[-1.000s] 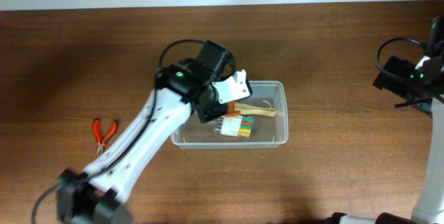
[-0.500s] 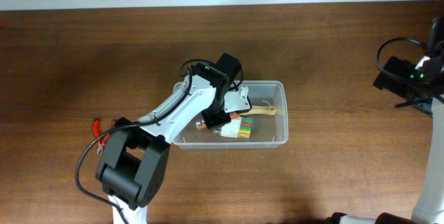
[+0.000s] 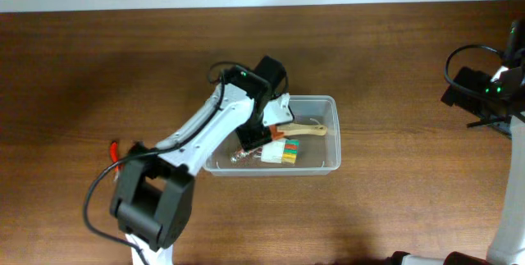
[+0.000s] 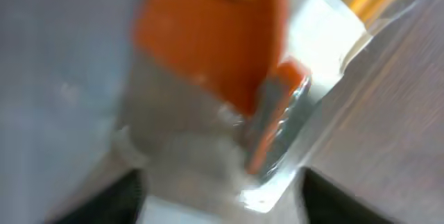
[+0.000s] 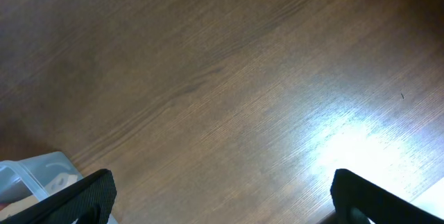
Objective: Pack container
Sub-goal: 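Carry the socket strip with the left gripper into the container, then open the left gripper and withdraw it left toward the pliers, then lower the left gripper and grasp the red-handled pliers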
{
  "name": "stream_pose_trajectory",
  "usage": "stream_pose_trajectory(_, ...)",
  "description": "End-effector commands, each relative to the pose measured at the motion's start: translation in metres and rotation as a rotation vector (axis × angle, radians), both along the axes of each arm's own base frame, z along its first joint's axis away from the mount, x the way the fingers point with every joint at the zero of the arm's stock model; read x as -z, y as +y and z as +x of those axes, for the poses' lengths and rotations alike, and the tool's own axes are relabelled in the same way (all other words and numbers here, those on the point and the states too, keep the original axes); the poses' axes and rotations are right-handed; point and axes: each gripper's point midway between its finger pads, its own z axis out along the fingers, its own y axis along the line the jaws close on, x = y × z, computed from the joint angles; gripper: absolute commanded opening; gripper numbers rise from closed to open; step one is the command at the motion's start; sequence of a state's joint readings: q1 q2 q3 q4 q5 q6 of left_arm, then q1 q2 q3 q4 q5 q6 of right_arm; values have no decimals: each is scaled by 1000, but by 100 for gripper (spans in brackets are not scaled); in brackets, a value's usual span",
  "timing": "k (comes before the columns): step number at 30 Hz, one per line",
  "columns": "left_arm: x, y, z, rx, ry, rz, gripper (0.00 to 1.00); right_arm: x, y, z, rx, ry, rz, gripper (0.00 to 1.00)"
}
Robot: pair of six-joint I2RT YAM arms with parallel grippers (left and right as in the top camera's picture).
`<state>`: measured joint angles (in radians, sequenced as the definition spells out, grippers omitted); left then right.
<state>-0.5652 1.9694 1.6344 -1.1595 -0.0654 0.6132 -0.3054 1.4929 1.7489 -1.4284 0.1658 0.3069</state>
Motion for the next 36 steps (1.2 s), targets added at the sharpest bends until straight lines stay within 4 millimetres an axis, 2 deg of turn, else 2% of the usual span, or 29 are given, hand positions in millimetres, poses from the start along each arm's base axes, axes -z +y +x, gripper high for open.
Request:
stream_pose_trajectory(1, -103, 29, 26, -187, -253, -70, 97, -1, -1, -1, -8, -2, -4, 99)
stream_pose_trajectory(3, -131, 50, 25, -260, -296, -98, 99, -1, -1, -1, -8, -3, -5, 99)
stream_pose_trajectory(5, -154, 80, 22, -381, -335, -125, 99, -1, -1, -1, -8, -3, -5, 99)
stream_pose_trajectory(7, -168, 118, 14, -529, -346, -131, 99, -1, -1, -1, -8, -3, -5, 99)
stream_pose_trajectory(9, -180, 167, 5, -733, -358, -139, 99, -1, -1, -1, -8, -3, -5, 99)
stream_pose_trajectory(12, -185, 213, -4, -904, -368, -171, 99, -1, -1, 0, -8, -7, -6, 99)
stream_pose_trajectory(14, -177, 243, -12, -1017, -362, -174, 99, -1, -1, 0, -8, -8, -7, 99)
stream_pose_trajectory(16, -164, 259, -17, -1074, -353, -176, 99, -2, -1, 1, -8, -9, -7, 98)
stream_pose_trajectory(18, -143, 272, -20, -1114, -337, -163, 99, -2, -1, 1, -8, -9, -7, 99)
stream_pose_trajectory(20, -121, 276, -21, -1124, -315, -150, 99, -2, -1, 1, -8, -9, -7, 99)
stream_pose_trajectory(25, -54, 275, -24, -1088, -265, -124, 99, -2, -1, 1, -10, -9, -8, 99)
stream_pose_trajectory(28, -23, 271, -27, -1085, -249, -140, 99, -2, -1, 1, -9, -8, -10, 99)
stream_pose_trajectory(31, -4, 267, -29, -1081, -242, -158, 99, -2, -1, 1, -9, -7, -10, 99)
stream_pose_trajectory(36, 6, 268, -26, -1068, -267, -163, 99, -2, -2, 1, -9, -7, -11, 99)
